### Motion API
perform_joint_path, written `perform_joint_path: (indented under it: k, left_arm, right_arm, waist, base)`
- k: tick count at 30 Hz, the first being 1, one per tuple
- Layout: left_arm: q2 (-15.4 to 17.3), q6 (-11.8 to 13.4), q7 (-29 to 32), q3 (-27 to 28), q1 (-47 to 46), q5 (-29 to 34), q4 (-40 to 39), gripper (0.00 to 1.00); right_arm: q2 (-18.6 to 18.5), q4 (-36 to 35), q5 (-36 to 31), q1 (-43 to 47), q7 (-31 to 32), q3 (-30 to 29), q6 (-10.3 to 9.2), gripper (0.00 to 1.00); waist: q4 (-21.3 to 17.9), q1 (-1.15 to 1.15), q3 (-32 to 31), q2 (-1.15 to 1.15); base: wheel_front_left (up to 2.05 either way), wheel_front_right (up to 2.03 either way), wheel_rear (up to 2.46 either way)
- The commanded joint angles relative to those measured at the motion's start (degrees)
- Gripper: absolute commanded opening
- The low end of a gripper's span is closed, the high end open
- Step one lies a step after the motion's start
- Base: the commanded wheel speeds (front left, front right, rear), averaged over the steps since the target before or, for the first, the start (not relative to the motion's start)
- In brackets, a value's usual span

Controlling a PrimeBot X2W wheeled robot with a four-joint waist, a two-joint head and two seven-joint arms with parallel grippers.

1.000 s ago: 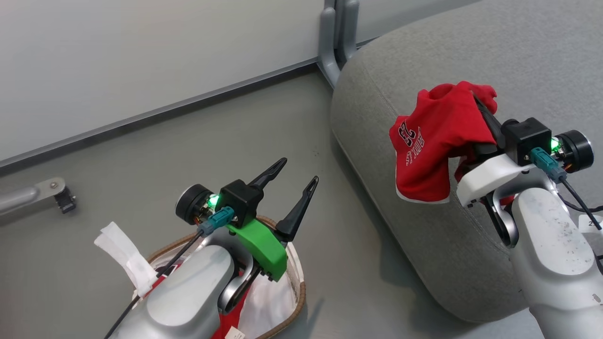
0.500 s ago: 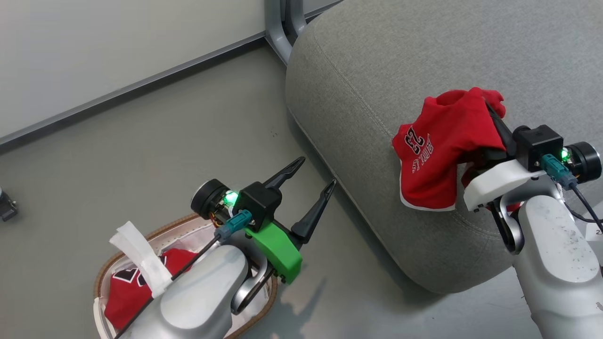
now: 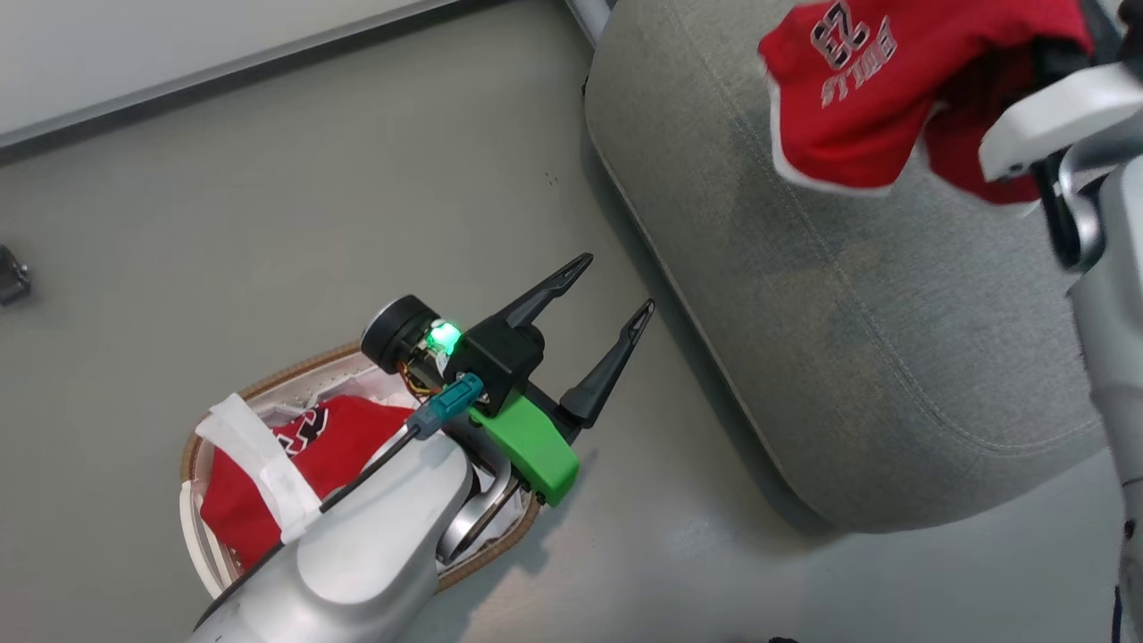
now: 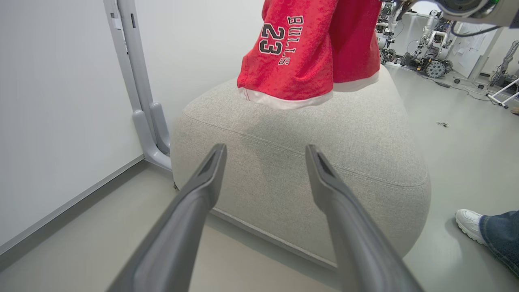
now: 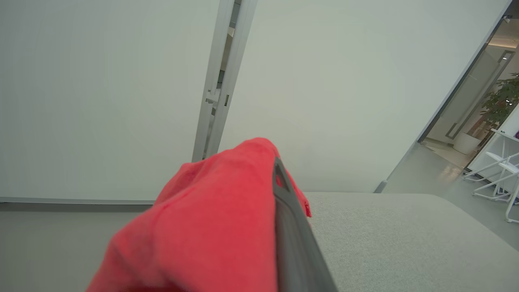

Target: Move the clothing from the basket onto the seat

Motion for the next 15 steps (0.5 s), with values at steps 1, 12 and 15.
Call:
perform_joint_path:
  k: [1,12,15]
  left_arm:
    - [0.77,0.44,0.39,0.24,-1.89,0.77,-0.84,1.0]
    - [1.8,1.97,1.65,-0.2,-6.23,3.63,-5.58,1.0]
    - [1.85,2.21,1.62,-0.7,-7.18,4.6,-6.59,1.0]
  right_arm:
    - [-2.79,1.75,-0.1,-5.5,1.61,-1.1,-0.07,0.0]
    - [-16.96,8.29,-2.22,-24.92,8.91,-11.55,-0.07,0.0]
    - [-19.16,9.95,-3.42,-26.73,9.85,-14.34,-0.07,0.0]
  waist:
    - [4.44,0.0,6.64,0.0]
    - [13.31,0.0,19.49,0.0]
    - [15.34,0.0,22.23,0.0]
  base:
    - [0.0,0.0,0.0]
    - [0.0,0.0,0.0]
    - [0.0,0.0,0.0]
